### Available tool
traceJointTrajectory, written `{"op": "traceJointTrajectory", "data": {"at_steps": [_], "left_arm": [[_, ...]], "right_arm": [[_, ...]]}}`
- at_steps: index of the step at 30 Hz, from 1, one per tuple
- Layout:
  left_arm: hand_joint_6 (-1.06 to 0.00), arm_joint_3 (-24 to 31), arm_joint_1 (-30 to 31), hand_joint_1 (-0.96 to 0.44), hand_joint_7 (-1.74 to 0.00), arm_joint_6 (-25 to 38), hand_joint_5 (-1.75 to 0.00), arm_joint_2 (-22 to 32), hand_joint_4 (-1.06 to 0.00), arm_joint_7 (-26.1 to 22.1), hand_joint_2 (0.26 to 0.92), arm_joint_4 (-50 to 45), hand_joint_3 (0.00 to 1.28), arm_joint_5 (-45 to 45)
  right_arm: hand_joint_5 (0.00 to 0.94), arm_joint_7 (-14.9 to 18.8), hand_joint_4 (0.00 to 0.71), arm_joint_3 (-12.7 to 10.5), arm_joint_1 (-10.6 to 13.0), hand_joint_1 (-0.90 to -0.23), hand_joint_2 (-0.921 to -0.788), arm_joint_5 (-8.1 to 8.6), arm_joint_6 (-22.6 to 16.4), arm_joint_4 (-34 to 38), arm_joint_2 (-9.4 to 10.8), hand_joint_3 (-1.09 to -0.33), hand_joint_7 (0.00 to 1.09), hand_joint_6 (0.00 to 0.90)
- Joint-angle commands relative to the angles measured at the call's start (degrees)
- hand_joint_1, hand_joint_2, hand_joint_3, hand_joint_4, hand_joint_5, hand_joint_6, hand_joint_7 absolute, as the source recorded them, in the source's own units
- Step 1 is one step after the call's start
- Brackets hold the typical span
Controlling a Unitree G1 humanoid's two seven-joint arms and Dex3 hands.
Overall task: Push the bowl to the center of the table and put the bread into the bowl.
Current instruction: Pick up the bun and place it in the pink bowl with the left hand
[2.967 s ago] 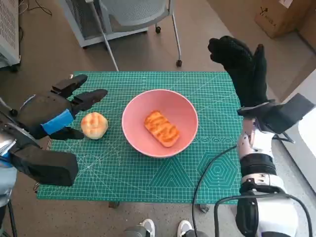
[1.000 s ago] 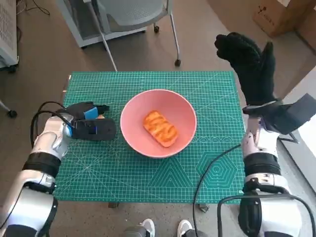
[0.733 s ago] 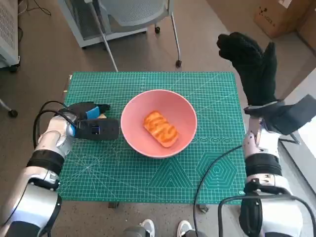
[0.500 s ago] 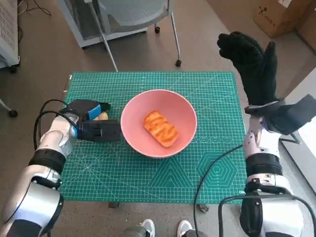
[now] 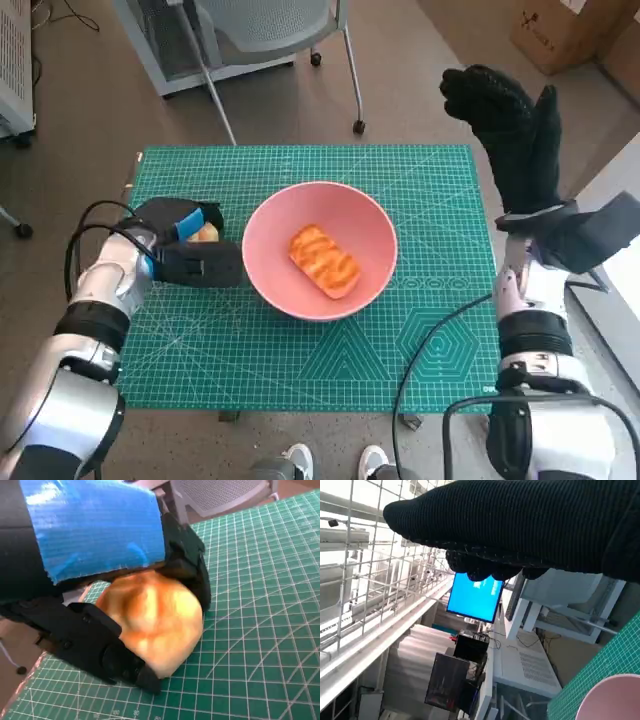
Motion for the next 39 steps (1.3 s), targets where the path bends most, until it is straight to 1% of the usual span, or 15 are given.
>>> {"op": "traceJointTrajectory", "data": {"at_steps": [1,8,11,16,21,25,31,34,39], "left_arm": [[-0.63,2.1,0.1,0.00,-1.15,0.4,-1.28,3.3,-0.59,-2.1,0.920,-6.7,0.11,-1.4],[-0.64,6.8,2.2,0.00,-1.17,2.3,-1.22,6.9,-0.61,-5.2,0.921,-20.5,0.09,-3.6],[-0.64,8.7,2.9,0.00,-1.20,3.1,-1.19,7.8,-0.62,-6.1,0.920,-25.6,0.09,-4.4],[-0.64,11.4,3.8,0.00,-1.20,3.6,-1.16,8.9,-0.64,-7.0,0.921,-34.1,0.08,-5.0],[-0.66,13.2,4.3,0.00,-1.20,3.0,-1.12,9.4,-0.67,-7.1,0.920,-41.0,0.06,-5.0],[-0.67,14.1,4.5,0.00,-1.18,2.5,-1.09,8.9,-0.71,-7.4,0.920,-45.7,0.04,-4.9],[-0.68,13.5,4.8,0.00,-1.13,1.1,-1.07,7.2,-0.76,-6.8,0.917,-51.5,0.02,-3.9],[-0.70,12.8,4.9,0.00,-1.10,1.0,-1.04,5.6,-0.80,-7.2,0.910,-53.0,0.01,-3.8],[-0.70,10.9,4.4,0.00,-1.08,0.1,-1.03,2.2,-0.81,-8.2,0.908,-53.1,0.01,-4.1]], "right_arm": [[0.004,-0.3,0.202,0.0,1.2,-0.662,-0.921,-0.32,0.7,0.4,0.5,-0.669,0.00,0.349],[0.005,0.6,0.209,-0.4,1.1,-0.674,-0.921,0.48,0.9,0.3,0.9,-0.655,0.01,0.356],[0.006,0.8,0.213,-0.5,1.1,-0.669,-0.921,0.67,0.9,0.4,1.1,-0.651,0.01,0.358],[0.007,1.0,0.216,-0.6,1.1,-0.664,-0.921,0.70,0.9,0.3,1.4,-0.648,0.01,0.358],[0.006,1.4,0.217,-0.7,1.2,-0.667,-0.921,0.86,1.0,0.1,1.5,-0.647,0.00,0.357],[0.005,1.8,0.217,-0.8,1.0,-0.666,-0.921,0.96,1.1,0.2,1.5,-0.647,0.00,0.357],[0.005,2.5,0.218,-1.1,1.0,-0.661,-0.921,1.21,1.2,0.1,1.5,-0.647,0.00,0.357],[0.004,2.7,0.219,-1.3,1.1,-0.660,-0.921,1.24,1.2,-0.1,1.5,-0.647,0.00,0.358],[0.004,2.7,0.219,-1.3,1.1,-0.661,-0.921,0.98,1.0,-0.1,1.6,-0.647,0.00,0.358]]}}
